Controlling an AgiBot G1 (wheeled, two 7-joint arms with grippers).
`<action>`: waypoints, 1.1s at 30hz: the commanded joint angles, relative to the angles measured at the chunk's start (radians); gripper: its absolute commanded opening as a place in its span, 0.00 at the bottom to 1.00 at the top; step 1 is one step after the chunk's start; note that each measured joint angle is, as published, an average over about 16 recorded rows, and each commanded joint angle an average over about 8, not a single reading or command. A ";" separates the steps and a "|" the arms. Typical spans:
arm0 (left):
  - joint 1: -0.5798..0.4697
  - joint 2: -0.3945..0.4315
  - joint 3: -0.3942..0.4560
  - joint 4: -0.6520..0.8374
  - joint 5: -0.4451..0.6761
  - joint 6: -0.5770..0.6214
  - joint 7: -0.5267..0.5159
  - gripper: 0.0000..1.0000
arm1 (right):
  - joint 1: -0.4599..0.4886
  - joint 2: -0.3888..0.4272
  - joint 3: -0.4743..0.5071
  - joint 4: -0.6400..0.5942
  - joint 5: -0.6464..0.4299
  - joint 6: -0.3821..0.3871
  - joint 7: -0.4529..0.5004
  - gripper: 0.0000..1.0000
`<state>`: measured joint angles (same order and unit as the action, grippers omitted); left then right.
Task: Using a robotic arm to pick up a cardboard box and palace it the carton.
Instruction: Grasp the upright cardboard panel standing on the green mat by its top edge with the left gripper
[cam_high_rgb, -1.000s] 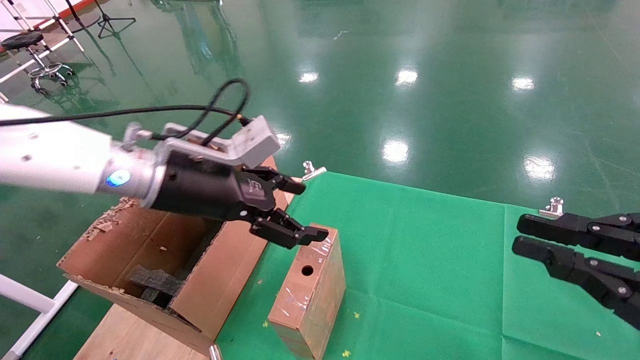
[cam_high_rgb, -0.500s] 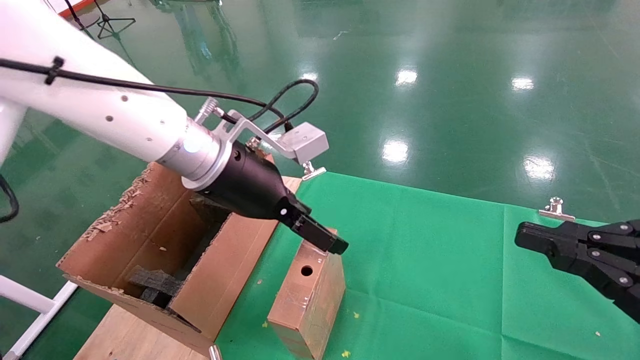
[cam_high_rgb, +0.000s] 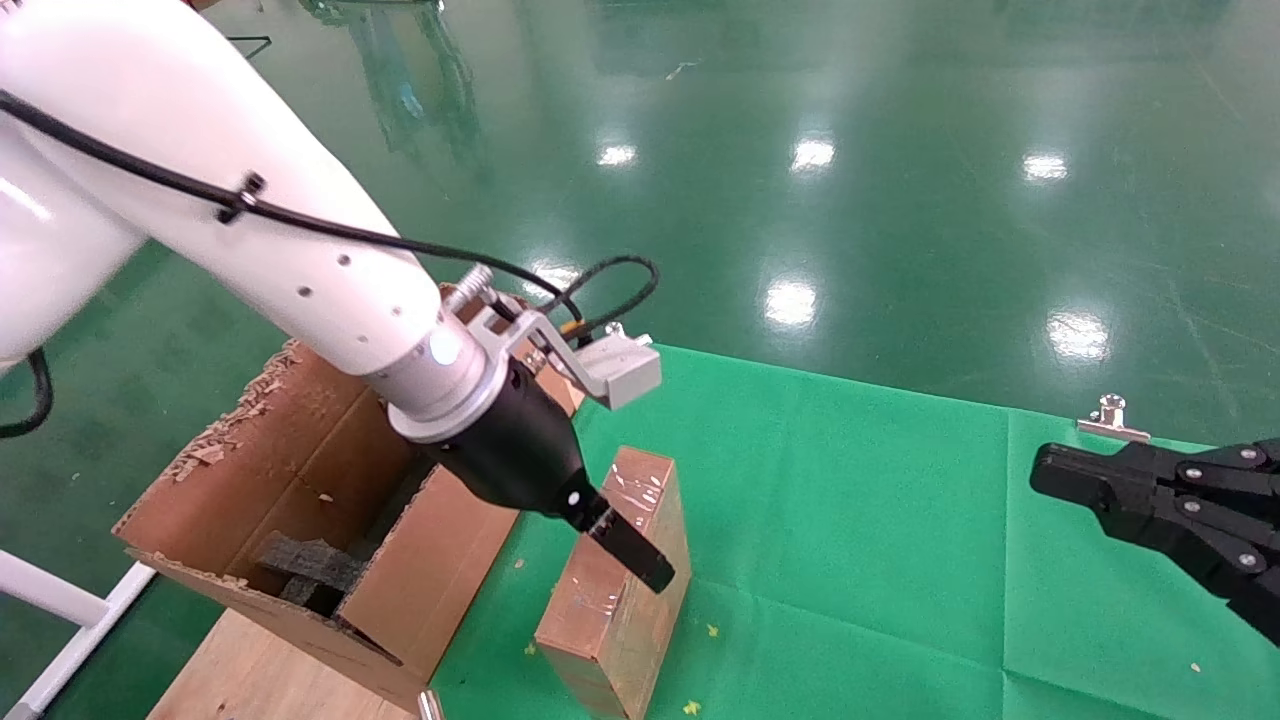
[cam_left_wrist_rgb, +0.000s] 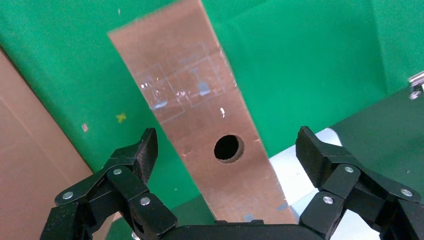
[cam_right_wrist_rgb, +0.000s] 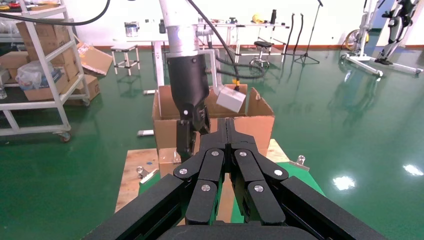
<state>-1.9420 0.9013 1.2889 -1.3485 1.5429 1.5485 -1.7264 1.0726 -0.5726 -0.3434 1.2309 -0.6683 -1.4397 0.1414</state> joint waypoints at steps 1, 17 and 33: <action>-0.001 0.009 0.028 -0.001 0.001 -0.007 -0.010 1.00 | 0.000 0.000 0.000 0.000 0.000 0.000 0.000 0.00; -0.011 0.036 0.092 0.001 0.039 -0.018 0.008 0.51 | 0.000 0.000 0.000 0.000 0.000 0.000 0.000 1.00; -0.002 0.030 0.076 0.000 0.029 -0.020 0.006 0.00 | 0.000 0.000 0.000 0.000 0.000 0.000 0.000 1.00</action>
<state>-1.9444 0.9316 1.3655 -1.3482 1.5726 1.5289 -1.7205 1.0724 -0.5725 -0.3434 1.2306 -0.6682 -1.4394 0.1413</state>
